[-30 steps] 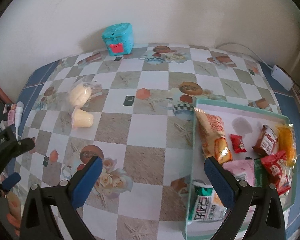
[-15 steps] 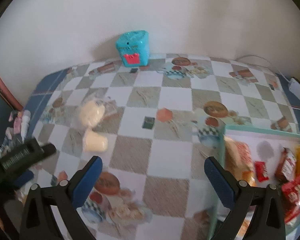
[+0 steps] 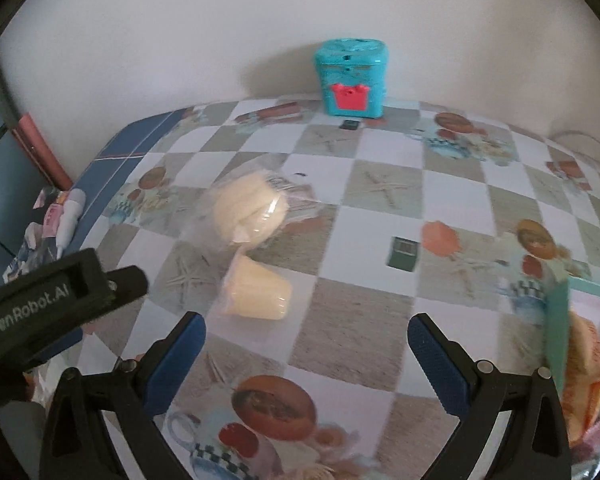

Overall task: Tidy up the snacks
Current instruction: 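Grasp the wrapped bun with the left gripper while the right grasps the pudding cup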

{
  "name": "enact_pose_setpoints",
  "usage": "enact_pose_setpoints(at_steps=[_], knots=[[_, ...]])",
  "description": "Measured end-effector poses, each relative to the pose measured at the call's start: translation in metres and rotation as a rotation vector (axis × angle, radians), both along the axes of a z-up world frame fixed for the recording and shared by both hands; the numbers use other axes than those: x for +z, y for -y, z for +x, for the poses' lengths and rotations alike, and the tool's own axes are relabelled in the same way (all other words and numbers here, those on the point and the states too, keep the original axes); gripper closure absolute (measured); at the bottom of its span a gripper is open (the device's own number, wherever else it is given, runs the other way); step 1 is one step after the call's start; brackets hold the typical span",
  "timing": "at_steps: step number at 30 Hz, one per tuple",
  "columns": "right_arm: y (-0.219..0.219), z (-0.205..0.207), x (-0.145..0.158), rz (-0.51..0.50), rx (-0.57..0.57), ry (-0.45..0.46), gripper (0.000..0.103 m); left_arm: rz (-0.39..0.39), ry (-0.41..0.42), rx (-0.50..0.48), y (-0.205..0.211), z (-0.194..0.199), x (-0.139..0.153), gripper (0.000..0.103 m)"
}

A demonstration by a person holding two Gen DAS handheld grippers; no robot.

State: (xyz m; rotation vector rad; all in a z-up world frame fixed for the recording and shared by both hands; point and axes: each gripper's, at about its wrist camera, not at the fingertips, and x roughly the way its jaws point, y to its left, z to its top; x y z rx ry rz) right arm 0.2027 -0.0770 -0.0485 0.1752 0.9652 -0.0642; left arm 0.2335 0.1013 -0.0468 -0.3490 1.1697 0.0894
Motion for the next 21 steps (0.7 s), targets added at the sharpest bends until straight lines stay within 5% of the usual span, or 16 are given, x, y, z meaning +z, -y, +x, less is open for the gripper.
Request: enact_pose_setpoints(at_steps=[10, 17, 21], knots=[[-0.003, 0.018, -0.015, 0.079, 0.032, -0.009, 0.021, -0.04, -0.039, 0.052, -0.02, 0.004, -0.024, 0.004], [0.005, 0.024, -0.014, 0.16, 0.027, -0.019, 0.054, -0.032, -0.048, 0.047, -0.02, 0.005, -0.027, 0.004], [0.011, 0.023, -0.014, 0.176, 0.015, -0.016, 0.063, -0.031, -0.041, 0.037, -0.023, -0.001, -0.022, 0.004]])
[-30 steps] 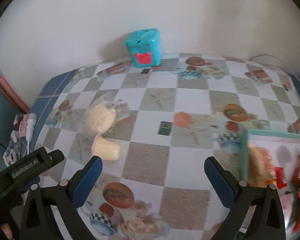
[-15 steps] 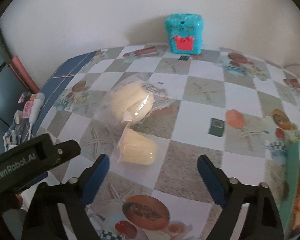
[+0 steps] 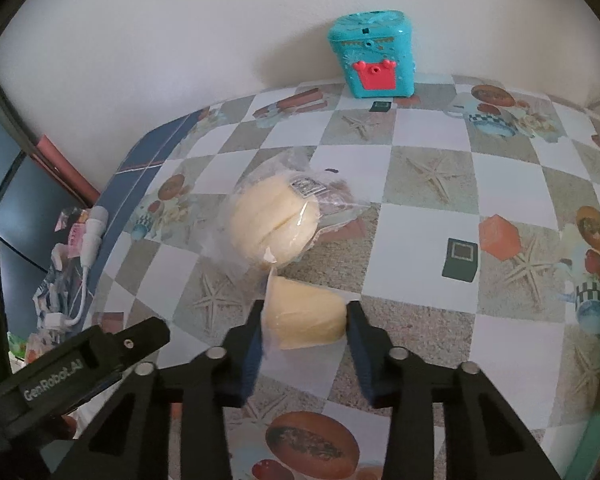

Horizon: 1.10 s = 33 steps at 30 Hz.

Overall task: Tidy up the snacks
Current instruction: 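Grasp the wrapped bun with the left gripper while the right grasps the pudding cup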

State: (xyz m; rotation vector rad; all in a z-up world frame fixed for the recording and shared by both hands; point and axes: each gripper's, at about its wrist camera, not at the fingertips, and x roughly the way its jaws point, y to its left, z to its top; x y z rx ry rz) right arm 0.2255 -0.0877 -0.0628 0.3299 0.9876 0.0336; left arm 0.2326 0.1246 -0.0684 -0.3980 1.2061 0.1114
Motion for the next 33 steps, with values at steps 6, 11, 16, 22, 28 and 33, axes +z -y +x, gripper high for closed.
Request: enact_pose_setpoints(at_steps=[6, 11, 16, 22, 28, 33], knots=[[0.024, -0.006, 0.002, -0.019, -0.055, 0.014, 0.063, 0.129, 0.023, -0.092, 0.023, 0.0, 0.018, 0.004], [0.047, -0.009, 0.004, -0.039, -0.107, 0.013, 0.063, 0.134, 0.076, -0.218, 0.049, 0.012, 0.038, 0.004], [0.074, -0.015, 0.006, -0.046, -0.169, -0.007, 0.063, 0.265, 0.152, -0.47, 0.095, 0.026, 0.054, 0.004], [0.092, -0.021, 0.007, -0.035, -0.19, -0.011, 0.063, 0.437, 0.16, -0.709, 0.14, 0.049, 0.038, 0.004], [0.092, -0.021, 0.007, -0.038, -0.182, -0.008, 0.063, 0.44, 0.137, -0.732, 0.151, 0.063, 0.025, 0.005], [0.092, -0.022, 0.006, -0.037, -0.177, -0.009, 0.063, 0.449, 0.133, -0.749, 0.164, 0.062, 0.022, 0.037]])
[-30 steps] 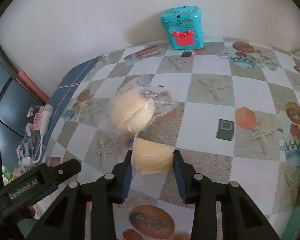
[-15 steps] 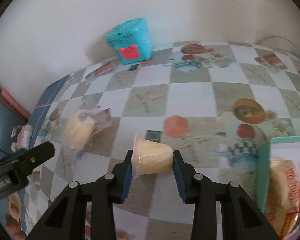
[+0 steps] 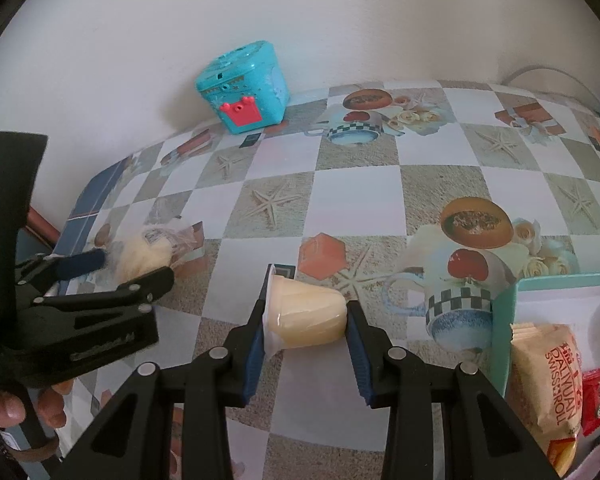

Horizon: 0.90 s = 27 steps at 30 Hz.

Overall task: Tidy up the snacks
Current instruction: 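Grasp the wrapped bun with the left gripper while the right grasps the pudding cup, then carry the wrapped bun and pudding cup over the tray with both grippers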

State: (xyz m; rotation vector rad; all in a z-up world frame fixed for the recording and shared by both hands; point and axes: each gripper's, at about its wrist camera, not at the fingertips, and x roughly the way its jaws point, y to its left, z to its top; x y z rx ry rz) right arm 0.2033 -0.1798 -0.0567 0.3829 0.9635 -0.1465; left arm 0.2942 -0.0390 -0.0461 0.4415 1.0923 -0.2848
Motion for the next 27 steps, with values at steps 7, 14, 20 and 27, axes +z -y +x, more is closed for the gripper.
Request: enact_pose_setpoints(at_steps=[7, 14, 20, 27], knots=[[-0.001, -0.004, 0.0, 0.003, 0.008, -0.011, 0.063, -0.066, -0.031, 0.106, -0.007, -0.014, 0.007, 0.045], [-0.007, -0.019, 0.012, 0.011, 0.011, -0.034, 0.063, -0.188, -0.069, 0.268, -0.027, -0.043, 0.01, 0.048], [-0.013, -0.04, 0.038, 0.019, 0.008, -0.024, 0.063, -0.24, -0.076, 0.368, -0.043, -0.074, 0.023, 0.049], [-0.009, -0.075, 0.071, 0.01, -0.028, 0.007, 0.063, -0.364, -0.068, 0.472, -0.058, -0.118, 0.048, 0.049]])
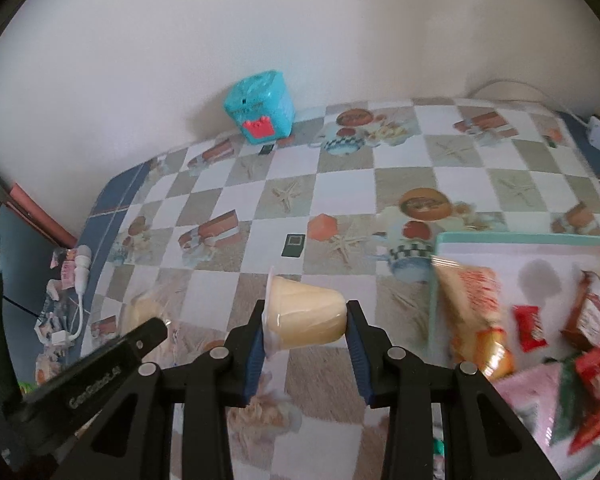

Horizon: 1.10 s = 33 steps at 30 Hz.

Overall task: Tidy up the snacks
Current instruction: 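Carry the wrapped bun and pudding cup over the tray with both grippers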

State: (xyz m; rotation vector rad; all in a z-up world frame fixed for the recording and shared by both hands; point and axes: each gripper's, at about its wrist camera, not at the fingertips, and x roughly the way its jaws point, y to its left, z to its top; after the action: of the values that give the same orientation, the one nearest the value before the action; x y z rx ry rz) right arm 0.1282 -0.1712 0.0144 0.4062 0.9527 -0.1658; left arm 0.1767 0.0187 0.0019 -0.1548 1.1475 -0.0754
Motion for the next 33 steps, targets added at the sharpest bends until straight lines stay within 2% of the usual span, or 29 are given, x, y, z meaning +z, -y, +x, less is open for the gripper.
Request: enact_pose_setpoints(at_steps=[8, 14, 20, 26, 33], knots=[[0.01, -0.047, 0.024, 0.005, -0.054, 0.035, 0.063, -0.037, 0.05, 0.007, 0.015, -0.056, 0.028, 0.049], [0.018, -0.083, 0.032, 0.006, -0.099, 0.042, 0.063, -0.003, 0.061, -0.047, 0.031, -0.09, 0.033, 0.049], [0.029, -0.112, 0.04, -0.029, -0.152, 0.033, 0.063, 0.011, 0.084, -0.087, 0.04, -0.106, 0.041, 0.049], [0.05, -0.123, 0.047, -0.036, -0.211, 0.025, 0.063, 0.03, 0.131, -0.122, 0.052, -0.115, 0.054, 0.049], [0.074, -0.134, 0.053, -0.019, -0.266, 0.028, 0.063, 0.018, 0.132, -0.162, 0.067, -0.122, 0.058, 0.049]])
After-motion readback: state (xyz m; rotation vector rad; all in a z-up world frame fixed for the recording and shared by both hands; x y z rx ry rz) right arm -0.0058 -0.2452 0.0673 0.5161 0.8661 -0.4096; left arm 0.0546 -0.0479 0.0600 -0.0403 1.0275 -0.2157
